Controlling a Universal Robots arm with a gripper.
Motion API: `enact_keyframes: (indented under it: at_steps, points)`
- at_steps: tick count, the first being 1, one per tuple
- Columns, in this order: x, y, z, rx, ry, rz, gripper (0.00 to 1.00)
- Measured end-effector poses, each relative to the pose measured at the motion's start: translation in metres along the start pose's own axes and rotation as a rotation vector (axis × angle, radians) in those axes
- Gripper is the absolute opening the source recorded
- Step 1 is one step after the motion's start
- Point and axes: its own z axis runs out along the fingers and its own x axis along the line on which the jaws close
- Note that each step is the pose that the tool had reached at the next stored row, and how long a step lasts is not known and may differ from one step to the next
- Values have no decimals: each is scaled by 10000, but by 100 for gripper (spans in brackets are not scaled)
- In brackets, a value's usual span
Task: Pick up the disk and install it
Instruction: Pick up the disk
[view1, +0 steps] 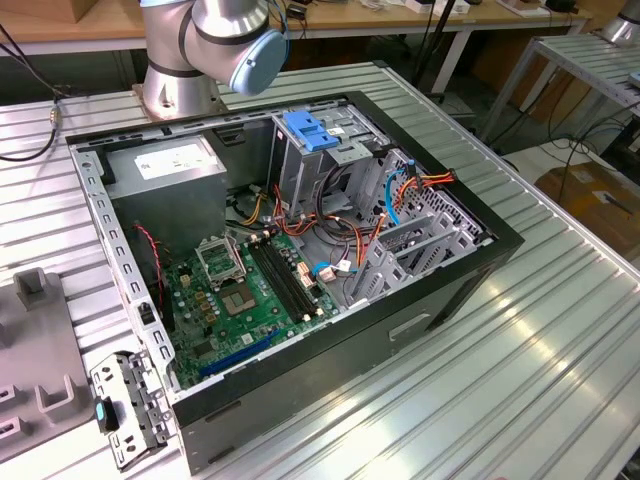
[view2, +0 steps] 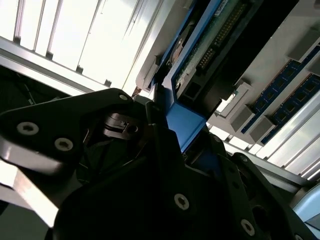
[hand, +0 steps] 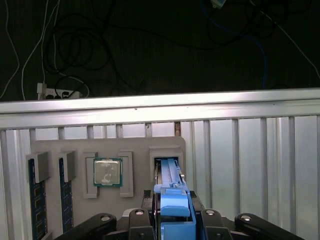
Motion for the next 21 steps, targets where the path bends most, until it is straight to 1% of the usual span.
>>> enact_keyframes:
  at_steps: [9,16,18,19,21]
  points:
    - [0,-2,-65,3,29,-1,37]
    - [0,-2,-58,5,30,-1,37]
    - [0,-1,-51,4,30,-1,39]
    - [0,-1,-38,5,26,-1,45]
    - [0,0,-16,3,23,0,45]
